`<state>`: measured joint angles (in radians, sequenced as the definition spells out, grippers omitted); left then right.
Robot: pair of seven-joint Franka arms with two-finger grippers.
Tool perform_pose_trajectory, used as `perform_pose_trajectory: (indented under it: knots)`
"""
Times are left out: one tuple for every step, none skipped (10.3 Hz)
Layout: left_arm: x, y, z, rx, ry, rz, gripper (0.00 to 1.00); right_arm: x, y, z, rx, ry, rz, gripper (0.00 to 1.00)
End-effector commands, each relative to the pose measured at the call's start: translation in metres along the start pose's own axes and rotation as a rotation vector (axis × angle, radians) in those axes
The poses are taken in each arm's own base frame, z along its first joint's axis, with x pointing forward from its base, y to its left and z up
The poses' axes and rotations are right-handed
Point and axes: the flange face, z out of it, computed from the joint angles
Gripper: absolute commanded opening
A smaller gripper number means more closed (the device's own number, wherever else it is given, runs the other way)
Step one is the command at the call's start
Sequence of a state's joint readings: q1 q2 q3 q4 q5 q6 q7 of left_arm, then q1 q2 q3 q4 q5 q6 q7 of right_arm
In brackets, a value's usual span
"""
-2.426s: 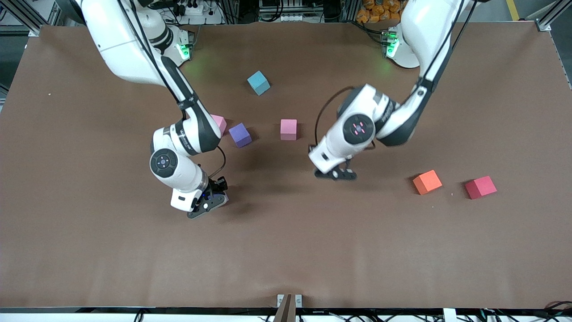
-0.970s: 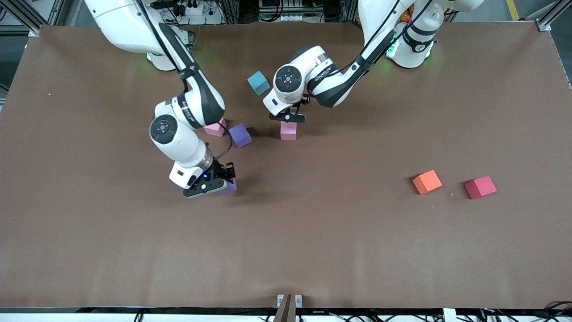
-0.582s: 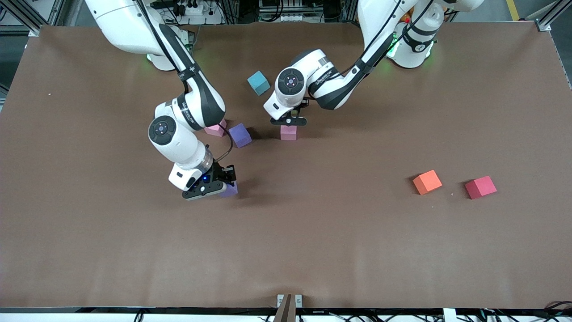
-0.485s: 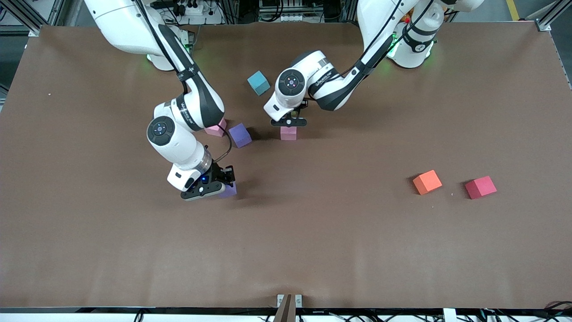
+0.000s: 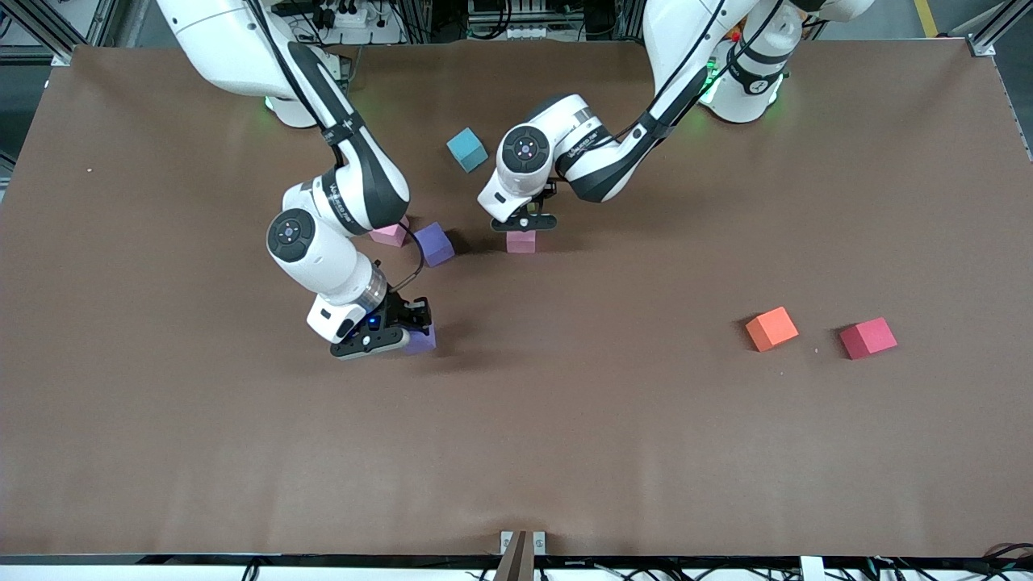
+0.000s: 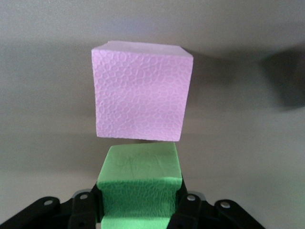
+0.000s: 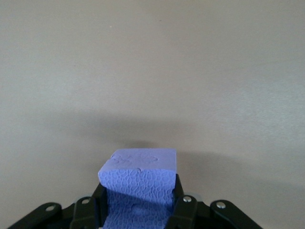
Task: Arrange blocks into number 1
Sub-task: 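Set the green cube beside the pink cube while the right gripper carries purple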
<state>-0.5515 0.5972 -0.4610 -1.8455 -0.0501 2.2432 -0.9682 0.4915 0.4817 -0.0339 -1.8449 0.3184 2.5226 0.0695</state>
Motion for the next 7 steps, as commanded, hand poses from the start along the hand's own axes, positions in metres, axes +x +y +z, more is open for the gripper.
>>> perform_pose_trajectory:
  knots:
    - [0.0,-0.002,0.011,0.034,0.035,0.009,0.0,0.0,-0.001,0.001,0.015,0.008,0.024,0.42]
    - [0.001,-0.002,0.014,0.037,0.038,0.014,0.0,0.0,-0.001,0.001,0.015,0.008,0.024,0.42]
    - [0.001,-0.001,0.015,0.032,0.04,0.014,0.0,0.0,-0.001,0.001,0.015,0.008,0.024,0.42]
    - [0.002,-0.001,0.014,0.031,0.043,0.014,0.0,0.0,-0.001,0.001,0.015,0.01,0.024,0.42]
    - [0.003,0.0,0.013,0.024,0.047,0.014,0.0,-0.001,-0.002,0.003,0.015,0.005,0.022,0.42]
    - [0.004,0.0,0.013,0.018,0.051,0.015,0.0,-0.01,-0.005,0.011,0.011,-0.013,0.017,0.42]
    - [0.005,0.0,0.017,0.02,0.061,0.024,0.0,-0.016,-0.009,0.014,0.015,-0.017,0.018,0.42]
